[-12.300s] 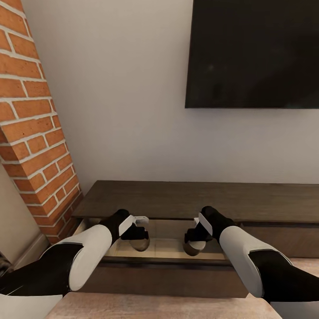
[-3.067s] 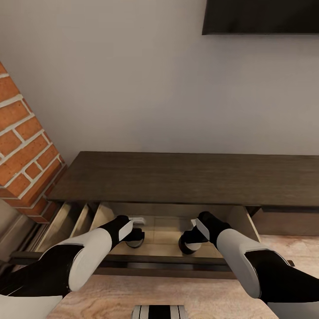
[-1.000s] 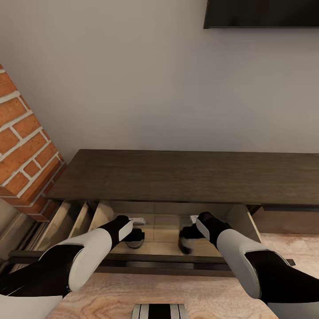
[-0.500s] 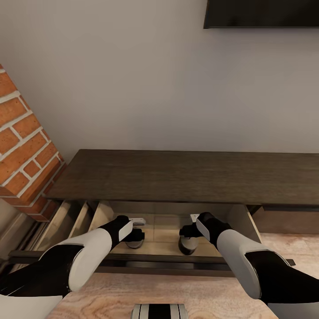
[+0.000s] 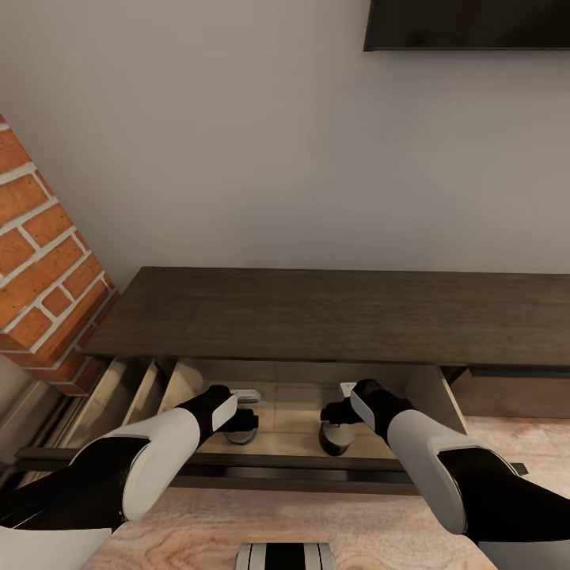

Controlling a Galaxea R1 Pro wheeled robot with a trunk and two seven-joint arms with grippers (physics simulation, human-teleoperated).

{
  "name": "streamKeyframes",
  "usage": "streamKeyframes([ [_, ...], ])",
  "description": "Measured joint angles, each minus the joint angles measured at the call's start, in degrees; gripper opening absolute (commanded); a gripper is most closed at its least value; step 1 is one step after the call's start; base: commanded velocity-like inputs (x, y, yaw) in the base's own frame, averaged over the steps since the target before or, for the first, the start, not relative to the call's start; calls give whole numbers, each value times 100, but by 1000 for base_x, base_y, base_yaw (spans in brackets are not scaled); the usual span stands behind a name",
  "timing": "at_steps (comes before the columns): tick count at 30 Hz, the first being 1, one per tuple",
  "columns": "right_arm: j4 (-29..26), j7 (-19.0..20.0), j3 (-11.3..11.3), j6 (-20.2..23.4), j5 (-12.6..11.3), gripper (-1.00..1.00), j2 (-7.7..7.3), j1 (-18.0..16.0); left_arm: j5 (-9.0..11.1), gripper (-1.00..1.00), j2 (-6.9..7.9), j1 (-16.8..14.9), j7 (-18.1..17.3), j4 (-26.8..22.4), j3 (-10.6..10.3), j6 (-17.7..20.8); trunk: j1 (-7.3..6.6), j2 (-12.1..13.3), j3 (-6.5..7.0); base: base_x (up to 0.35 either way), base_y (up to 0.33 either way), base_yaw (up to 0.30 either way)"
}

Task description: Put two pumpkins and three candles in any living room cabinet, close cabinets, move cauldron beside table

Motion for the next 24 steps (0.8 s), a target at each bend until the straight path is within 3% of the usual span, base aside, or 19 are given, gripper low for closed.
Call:
streamKeyframes([
  [10, 0, 0, 0, 4, 0, 100, 0, 0, 0, 100, 0, 3, -7, 2, 1, 24, 0, 0, 0, 0, 0, 0],
  [16, 0, 0, 1, 10, 1, 100, 0, 0, -2, 100, 0, 3, -48, -42, -8, 644, 0, 0, 0, 0, 0, 0],
  [24, 0, 0, 4, 17, 3, 100, 0, 0, -3, 100, 0, 4, -48, -67, -17, 790, 0, 0, 0, 0, 0, 0],
])
